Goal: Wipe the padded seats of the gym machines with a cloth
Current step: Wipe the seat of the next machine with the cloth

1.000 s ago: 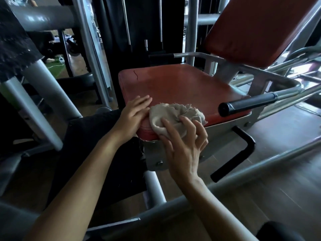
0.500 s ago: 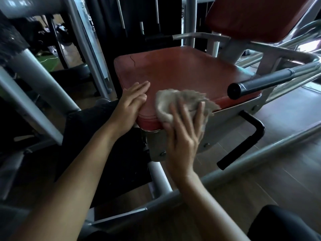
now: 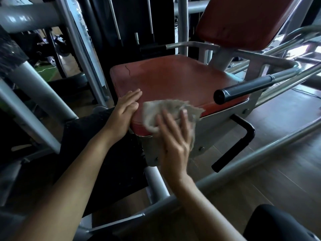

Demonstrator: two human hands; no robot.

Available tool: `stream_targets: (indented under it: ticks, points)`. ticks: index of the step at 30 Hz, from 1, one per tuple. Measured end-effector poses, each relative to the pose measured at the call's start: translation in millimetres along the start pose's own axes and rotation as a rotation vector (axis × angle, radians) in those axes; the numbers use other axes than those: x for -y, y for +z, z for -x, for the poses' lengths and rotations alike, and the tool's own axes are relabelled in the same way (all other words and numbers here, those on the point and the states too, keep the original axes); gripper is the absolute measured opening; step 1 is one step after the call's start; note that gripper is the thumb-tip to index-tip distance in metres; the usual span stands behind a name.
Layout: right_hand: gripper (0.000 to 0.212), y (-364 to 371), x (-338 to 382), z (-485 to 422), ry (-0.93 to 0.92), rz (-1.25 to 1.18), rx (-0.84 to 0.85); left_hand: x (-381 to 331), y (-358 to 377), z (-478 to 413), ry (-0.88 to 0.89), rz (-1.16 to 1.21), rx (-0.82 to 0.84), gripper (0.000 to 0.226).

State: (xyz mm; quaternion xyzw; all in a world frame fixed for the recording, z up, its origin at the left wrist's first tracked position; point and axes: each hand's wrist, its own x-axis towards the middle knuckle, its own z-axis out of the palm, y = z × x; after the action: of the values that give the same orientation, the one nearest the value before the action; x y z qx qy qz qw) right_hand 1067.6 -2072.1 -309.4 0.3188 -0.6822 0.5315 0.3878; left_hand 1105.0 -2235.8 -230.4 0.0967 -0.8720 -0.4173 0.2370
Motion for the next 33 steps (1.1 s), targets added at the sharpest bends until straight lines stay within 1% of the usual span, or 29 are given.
stream_targets:
  ticks: [1, 3, 5, 8, 11, 14, 17, 19, 22, 25, 26, 30, 31, 33]
  points:
    - [0.035, 1, 8, 5, -0.052, 0.002, 0.032, 1, -1, 0, 0.005, 0.017, 0.005, 0.039]
    - [0.037, -2, 1, 1, -0.085, 0.012, 0.047, 0, -3, 1, 0.007, 0.025, 0.016, 0.039]
    - [0.035, -11, -21, -6, -0.016, 0.035, -0.003, -2, -3, 0, -0.002, 0.003, 0.023, 0.040]
    - [0.034, -23, -51, -15, 0.118, 0.001, -0.087, -3, 0, 2, -0.025, 0.026, 0.000, 0.041]
    - [0.036, -16, -41, -13, 0.142, -0.032, -0.101, -1, 2, 1, -0.015, 0.036, -0.025, 0.041]
    - [0.035, -6, -16, -5, 0.038, 0.020, -0.050, 1, 2, 1, 0.009, 0.017, -0.042, 0.040]
    - [0.033, -12, -20, -10, -0.066, 0.050, -0.008, 2, 2, 3, 0.029, 0.009, -0.035, 0.040]
    - [0.031, -19, -34, -16, -0.060, 0.072, -0.021, 0, 2, 4, 0.019, 0.006, -0.032, 0.039]
    - [0.031, -23, -51, -22, 0.023, 0.051, -0.050, -2, 3, 4, -0.003, 0.014, -0.044, 0.040]
    - [0.032, -17, -41, -18, 0.096, 0.001, -0.064, -3, 6, 3, -0.005, 0.035, -0.069, 0.040]
    - [0.032, -15, -33, -16, 0.086, -0.009, -0.056, -1, 6, 3, -0.001, 0.044, -0.080, 0.040]
    - [0.034, -15, -16, -12, -0.087, 0.006, 0.048, 4, 5, 3, 0.032, 0.030, -0.062, 0.040]
    - [0.033, -17, -21, -14, -0.105, 0.020, 0.059, 4, 4, 3, 0.027, 0.021, -0.057, 0.040]
    - [0.032, -24, -37, -19, -0.067, 0.060, 0.038, 3, 3, 3, 0.016, 0.017, -0.057, 0.039]
